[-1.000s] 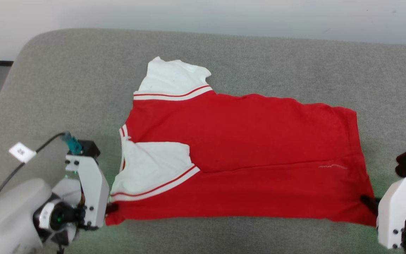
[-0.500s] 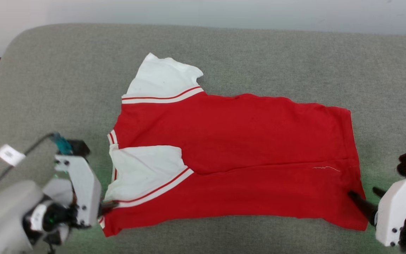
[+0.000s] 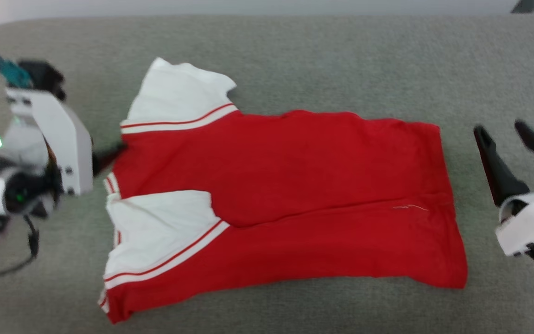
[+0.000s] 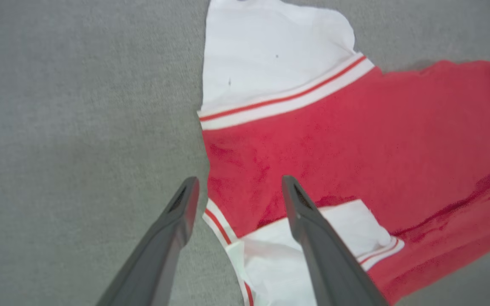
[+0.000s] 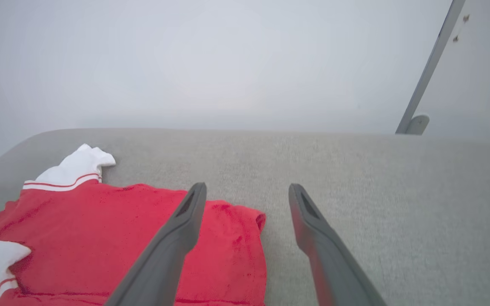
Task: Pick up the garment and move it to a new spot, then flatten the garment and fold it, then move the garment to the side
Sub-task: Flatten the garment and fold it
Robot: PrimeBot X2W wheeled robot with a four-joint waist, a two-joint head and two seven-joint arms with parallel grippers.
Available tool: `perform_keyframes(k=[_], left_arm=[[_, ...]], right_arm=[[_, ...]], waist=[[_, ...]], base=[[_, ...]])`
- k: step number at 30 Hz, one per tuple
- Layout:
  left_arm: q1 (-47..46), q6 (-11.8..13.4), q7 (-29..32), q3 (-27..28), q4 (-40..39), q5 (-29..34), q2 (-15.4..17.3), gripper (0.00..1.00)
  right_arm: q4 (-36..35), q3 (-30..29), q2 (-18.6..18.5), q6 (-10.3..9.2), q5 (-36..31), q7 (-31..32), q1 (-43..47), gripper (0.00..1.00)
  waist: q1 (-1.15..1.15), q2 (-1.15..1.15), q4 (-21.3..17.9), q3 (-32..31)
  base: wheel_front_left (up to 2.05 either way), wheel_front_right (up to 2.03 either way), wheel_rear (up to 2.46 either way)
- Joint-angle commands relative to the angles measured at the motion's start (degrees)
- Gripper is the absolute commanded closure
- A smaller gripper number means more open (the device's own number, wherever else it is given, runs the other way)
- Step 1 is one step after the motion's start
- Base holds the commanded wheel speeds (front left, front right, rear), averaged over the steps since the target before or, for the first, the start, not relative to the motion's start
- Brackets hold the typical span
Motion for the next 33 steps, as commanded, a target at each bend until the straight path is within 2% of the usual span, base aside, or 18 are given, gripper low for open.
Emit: perform_keyframes(k=[1,8,13,21,27,31,32,33], left_arm=[[-1.88,-1.32,-1.42,0.72,1.93,1.14,-0.86,0.00],[-9.93,-7.83,-5.22,1.33,12.49,6.59,-4.01,0.00],[-14.98,-10.77,-5.68,1.26,19.97,8.96,-6.12,0.00],[-20.75,-13.93,-3.42,0.29,30.02,11.20,-7.56,0.00],[-23.41,-14.34,0.64,-0.67,36.96,11.57,-8.30,0.00],[-22.04,-13.77,7.66,-1.69,41.91,9.67,-9.91,0.00],[-21.31,-13.69,10.03,-2.13,42.67,9.26,-10.47,0.16],[-20.83,-13.48,11.86,-2.38,43.37,8.52,-11.09,0.44]], right_arm=[[-0.34,1.30,-0.09,-0.08,-1.38,-4.14,-1.37,0.00],[1.27,5.63,0.06,-0.08,-6.11,-20.12,-4.37,0.00],[2.29,7.76,1.04,-0.08,-8.39,-27.67,-5.79,0.00],[4.47,9.47,3.28,-0.08,-8.90,-30.92,-6.31,0.00],[4.88,9.82,4.02,-0.08,-9.00,-31.02,-6.62,0.00],[5.24,9.67,4.34,-0.08,-8.49,-29.91,-6.42,0.00],[5.27,9.60,4.42,-0.08,-8.34,-29.45,-6.27,0.00],[5.18,9.67,4.51,-0.08,-8.24,-28.92,-6.19,0.00]], waist=[[0.00,0.00,-3.07,2.89],[0.00,0.00,-7.68,7.22],[0.00,0.00,-10.55,10.35],[0.00,0.00,-13.64,14.05],[0.00,0.00,-15.08,16.11],[0.00,0.00,-15.40,16.58],[0.00,0.00,-15.37,16.55],[0.00,0.00,-15.28,16.52]], base=[[0.00,0.00,0.00],[0.00,0.00,0.00],[0.00,0.00,0.00],[0.00,0.00,0.00],[0.00,0.00,0.00],[0.00,0.00,0.00],[0.00,0.00,0.00],[0.00,0.00,0.00]])
